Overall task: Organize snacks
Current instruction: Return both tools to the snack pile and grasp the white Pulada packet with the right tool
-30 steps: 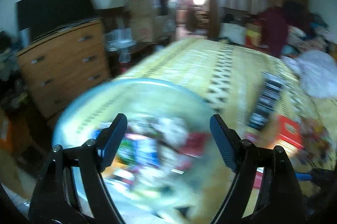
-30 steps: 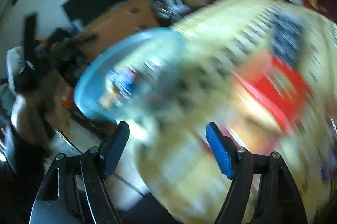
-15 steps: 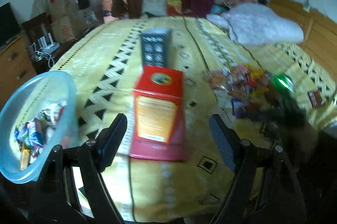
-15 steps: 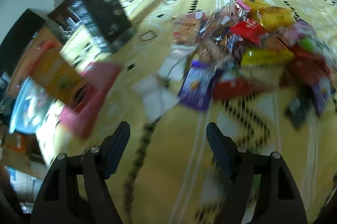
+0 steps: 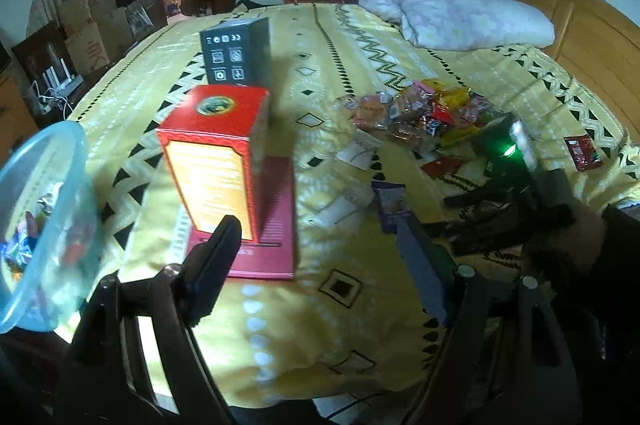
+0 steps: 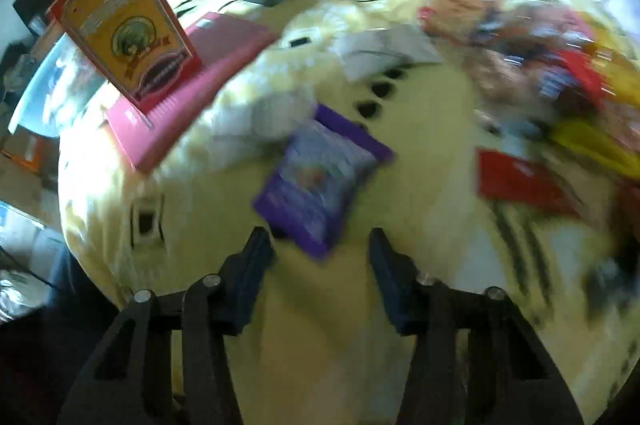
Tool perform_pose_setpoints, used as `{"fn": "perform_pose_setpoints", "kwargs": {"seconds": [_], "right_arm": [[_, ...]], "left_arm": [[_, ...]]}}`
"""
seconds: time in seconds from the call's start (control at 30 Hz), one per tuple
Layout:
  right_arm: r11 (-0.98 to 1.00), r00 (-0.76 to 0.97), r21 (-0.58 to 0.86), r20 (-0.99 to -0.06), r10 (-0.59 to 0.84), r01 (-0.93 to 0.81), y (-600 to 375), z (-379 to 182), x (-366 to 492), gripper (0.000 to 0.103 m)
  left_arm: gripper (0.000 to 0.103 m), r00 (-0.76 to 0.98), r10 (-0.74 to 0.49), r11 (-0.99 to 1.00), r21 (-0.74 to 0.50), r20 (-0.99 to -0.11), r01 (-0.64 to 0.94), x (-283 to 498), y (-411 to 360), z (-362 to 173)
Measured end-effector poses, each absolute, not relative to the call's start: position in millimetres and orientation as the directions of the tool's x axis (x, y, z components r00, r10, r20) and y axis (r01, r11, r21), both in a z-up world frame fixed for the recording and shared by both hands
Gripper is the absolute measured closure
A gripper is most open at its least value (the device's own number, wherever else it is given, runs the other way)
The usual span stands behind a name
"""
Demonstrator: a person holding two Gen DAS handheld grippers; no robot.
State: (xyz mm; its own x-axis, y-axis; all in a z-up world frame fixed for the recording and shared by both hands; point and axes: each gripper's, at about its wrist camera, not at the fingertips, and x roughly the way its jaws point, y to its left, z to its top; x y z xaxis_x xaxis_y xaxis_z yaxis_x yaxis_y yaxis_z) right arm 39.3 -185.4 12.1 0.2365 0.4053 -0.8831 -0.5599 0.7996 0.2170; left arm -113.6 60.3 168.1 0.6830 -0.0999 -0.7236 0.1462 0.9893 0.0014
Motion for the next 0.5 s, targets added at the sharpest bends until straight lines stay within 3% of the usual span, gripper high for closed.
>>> {"fn": "perform_pose_setpoints", "kwargs": {"seconds": [0.07,0.3,0.5], "right_arm": [[0.818,0.28,0.254,-0.853,0.441,-0.516,-203,27,41,0.024],[0.777,0.228,0.543,-0.752,0.619,-0.317,-184,28,126,0.027],[0.853,0.247,0.509,-0.817,0.521,-0.116,-141,-2,183,0.036]], "left_arm": [[0.022,0.678,-0.109,0.987,0.003,-0.727,0.161,-114,56,165],[0.023,0.647,-0.115,0.986,-0.009,-0.754,0.165,-109,54,151],[0.023,0.626,-0.116,0.985,-0.008,-0.771,0.173,-106,58,140]]}}
